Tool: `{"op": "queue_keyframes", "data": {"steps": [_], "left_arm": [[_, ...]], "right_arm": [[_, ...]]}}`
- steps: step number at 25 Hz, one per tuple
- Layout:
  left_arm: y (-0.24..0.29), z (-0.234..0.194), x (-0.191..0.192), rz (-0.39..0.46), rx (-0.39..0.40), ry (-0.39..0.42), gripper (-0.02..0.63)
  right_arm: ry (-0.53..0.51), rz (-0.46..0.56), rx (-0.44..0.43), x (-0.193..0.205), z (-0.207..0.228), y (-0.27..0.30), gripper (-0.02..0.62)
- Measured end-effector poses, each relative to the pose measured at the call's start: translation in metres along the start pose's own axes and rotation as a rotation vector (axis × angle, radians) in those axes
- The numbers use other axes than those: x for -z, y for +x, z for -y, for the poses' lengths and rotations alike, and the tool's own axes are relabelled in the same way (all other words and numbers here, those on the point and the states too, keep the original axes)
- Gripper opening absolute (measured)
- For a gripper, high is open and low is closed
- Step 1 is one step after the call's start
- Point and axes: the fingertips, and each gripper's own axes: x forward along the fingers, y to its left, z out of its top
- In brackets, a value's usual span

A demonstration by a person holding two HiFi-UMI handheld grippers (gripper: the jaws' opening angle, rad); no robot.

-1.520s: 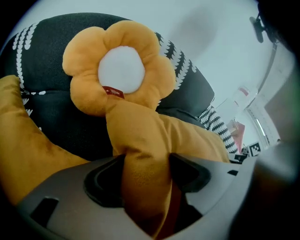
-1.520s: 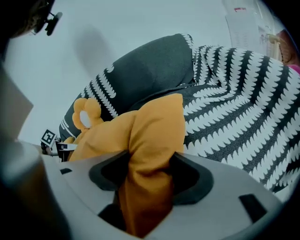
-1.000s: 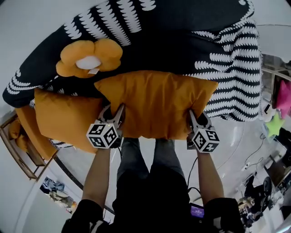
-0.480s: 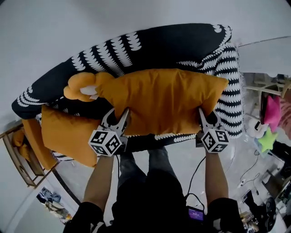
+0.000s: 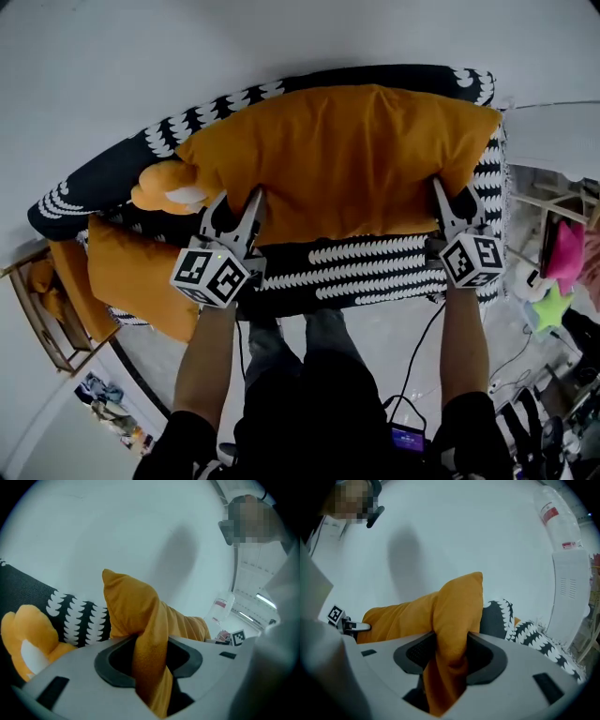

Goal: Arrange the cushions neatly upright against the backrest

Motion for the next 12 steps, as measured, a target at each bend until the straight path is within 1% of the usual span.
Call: {"op": "queue_keyframes", "data": {"steps": [3, 5, 8, 10, 12], "left_arm": [[0.015, 0.001, -0.009, 0.028, -0.004, 0.010, 0.172], [0.028, 0.002, -0.005, 0.033, 0.002, 0.016, 0.181], [0.038, -0.005, 0.009, 0.016, -0.024, 0.003, 0.189], [0.041, -0.012, 0.015, -0.003, -0.048, -0.013, 0.188], [0.046, -0.016, 0.018, -0.017, -0.070, -0.009, 0.196]], "right_arm": [[-0.034, 0.042, -0.010, -0.019, 0.011, 0.017, 0.222], [-0.065, 0.069, -0.009, -0.026, 0.024, 0.025, 0.224], [-0.101, 0.084, -0.028, -0.024, 0.034, 0.035, 0.232], [-0.101, 0.084, -0.051, -0.020, 0.036, 0.041, 0.233], [-0.087, 0.084, -0.051, -0.016, 0.041, 0.044, 0.244]]}}
